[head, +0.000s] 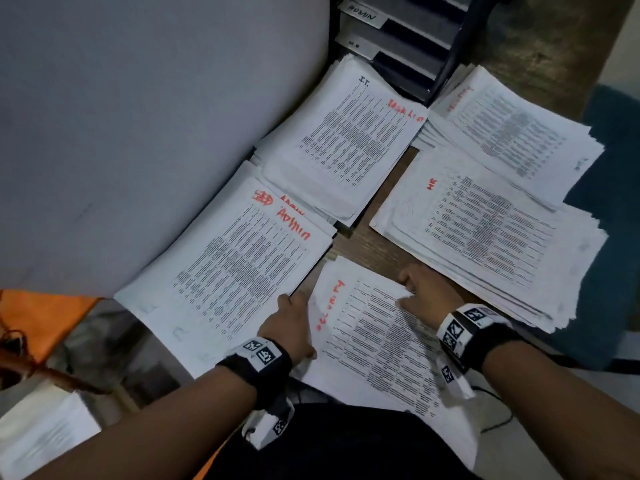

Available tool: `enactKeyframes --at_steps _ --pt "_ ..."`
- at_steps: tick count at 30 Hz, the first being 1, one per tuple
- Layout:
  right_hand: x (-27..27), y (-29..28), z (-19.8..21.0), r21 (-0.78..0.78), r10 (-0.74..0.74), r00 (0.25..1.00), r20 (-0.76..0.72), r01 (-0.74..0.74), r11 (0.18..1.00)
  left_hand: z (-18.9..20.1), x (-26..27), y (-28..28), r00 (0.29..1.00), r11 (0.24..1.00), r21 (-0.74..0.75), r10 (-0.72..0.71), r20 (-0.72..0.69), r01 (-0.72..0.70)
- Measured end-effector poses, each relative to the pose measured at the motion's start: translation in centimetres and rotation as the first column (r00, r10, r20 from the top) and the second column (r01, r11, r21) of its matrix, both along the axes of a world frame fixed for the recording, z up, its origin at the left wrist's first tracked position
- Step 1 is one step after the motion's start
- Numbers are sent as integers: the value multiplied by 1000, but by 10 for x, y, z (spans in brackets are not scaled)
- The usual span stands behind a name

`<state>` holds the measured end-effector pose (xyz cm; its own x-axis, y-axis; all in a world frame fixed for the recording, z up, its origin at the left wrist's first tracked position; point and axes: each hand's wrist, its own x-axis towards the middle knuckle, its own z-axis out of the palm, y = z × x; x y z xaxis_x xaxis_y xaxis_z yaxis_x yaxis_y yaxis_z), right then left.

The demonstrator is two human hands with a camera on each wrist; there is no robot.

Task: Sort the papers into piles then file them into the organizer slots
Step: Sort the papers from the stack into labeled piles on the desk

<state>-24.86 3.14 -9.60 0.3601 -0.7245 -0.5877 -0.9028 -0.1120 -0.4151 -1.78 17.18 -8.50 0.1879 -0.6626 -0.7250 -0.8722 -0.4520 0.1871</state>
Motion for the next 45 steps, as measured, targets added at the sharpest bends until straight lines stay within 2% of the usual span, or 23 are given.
enactKeyframes --at_steps 4,7,13,15,18,21,25,30,33,37,38,40,43,45 --pt "1 4 4 0 22 1000 22 -22 1000 -4 4 7 998 998 -42 48 -30 -50" --pt "1 8 9 15 -11 996 94 10 1000 -4 5 11 997 996 -74 50 -52 -54" --pt "-1 7 30 12 -38 973 229 37 999 -2 18 15 990 956 -270 86 -108 -113" --pt "0 3 35 -27 -46 971 235 53 998 3 22 13 976 921 -353 102 -191 -165" --pt "-3 -5 40 -57 -75 974 213 89 994 12 27 9 914 889 -335 185 -361 -312" --pt "-12 -12 42 -34 -114 977 179 122 992 13 33 4 888 868 -334 221 -404 -368" --pt "-26 -16 40 76 -186 965 184 175 982 12 34 -4 877 848 -360 223 -426 -390" --pt "-58 -17 25 77 -253 964 80 247 966 22 39 -17 846 825 -370 219 -487 -427" --pt "-75 -20 26 59 -435 890 140 431 900 25 41 -30 789 763 -380 264 -555 -523" --pt "-87 -25 28 52 -617 750 238 624 780 28 49 -47 634 649 -305 359 -685 -697" --pt "-86 -26 33 90 -655 701 280 661 745 30 50 -52 586 619 -270 388 -712 -738" --pt "-85 -24 41 291 -724 586 365 667 686 34 54 -60 503 572 -207 426 -752 -794" --pt "-91 -23 39 414 -693 643 327 561 717 42 56 -73 463 548 -184 428 -777 -816" --pt "-96 -24 28 456 -714 621 324 559 693 48 56 -81 450 536 -192 406 -795 -822"
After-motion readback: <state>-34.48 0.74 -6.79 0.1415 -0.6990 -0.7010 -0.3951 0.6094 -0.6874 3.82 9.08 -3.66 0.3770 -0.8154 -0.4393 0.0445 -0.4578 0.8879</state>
